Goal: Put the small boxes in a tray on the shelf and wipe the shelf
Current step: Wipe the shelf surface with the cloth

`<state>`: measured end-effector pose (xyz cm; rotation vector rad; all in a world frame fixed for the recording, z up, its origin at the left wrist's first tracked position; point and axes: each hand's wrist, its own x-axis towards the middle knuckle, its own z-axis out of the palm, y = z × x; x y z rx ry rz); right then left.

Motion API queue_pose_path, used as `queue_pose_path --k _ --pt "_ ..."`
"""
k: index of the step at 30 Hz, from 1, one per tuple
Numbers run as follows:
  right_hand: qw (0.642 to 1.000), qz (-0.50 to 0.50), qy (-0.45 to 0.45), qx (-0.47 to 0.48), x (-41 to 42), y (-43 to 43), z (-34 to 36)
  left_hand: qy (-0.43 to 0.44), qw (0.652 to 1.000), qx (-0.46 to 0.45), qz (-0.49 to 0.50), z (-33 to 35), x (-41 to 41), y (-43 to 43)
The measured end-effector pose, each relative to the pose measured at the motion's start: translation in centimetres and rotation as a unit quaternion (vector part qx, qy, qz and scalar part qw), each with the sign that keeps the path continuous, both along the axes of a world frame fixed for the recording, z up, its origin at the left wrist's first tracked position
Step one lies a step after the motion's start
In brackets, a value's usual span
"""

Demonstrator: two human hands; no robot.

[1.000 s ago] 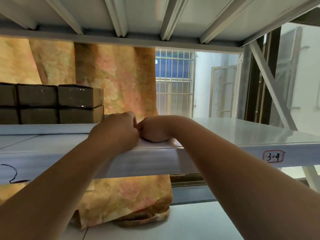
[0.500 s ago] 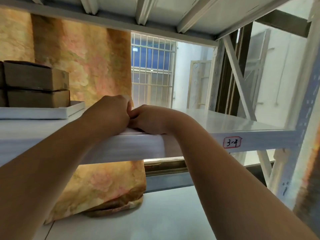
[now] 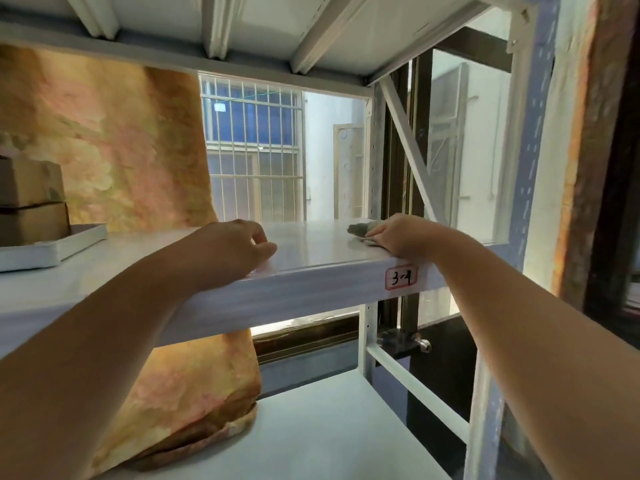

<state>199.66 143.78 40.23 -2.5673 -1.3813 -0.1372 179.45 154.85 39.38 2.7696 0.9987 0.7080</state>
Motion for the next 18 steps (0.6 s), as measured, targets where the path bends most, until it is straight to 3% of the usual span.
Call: queue_pose_path --k 11,18 --pt "0.995 -0.103 0.011 0.005 4.5 1.4 0.1 -0.005 1.000 0.001 -0.007 -0.3 -0.3 0.0" --pt "0.984 -0.171 -0.038 -0.020 7.2 -0.4 -0.1 -0.037 0.999 0.000 -0.012 -0.4 -0.1 0.3"
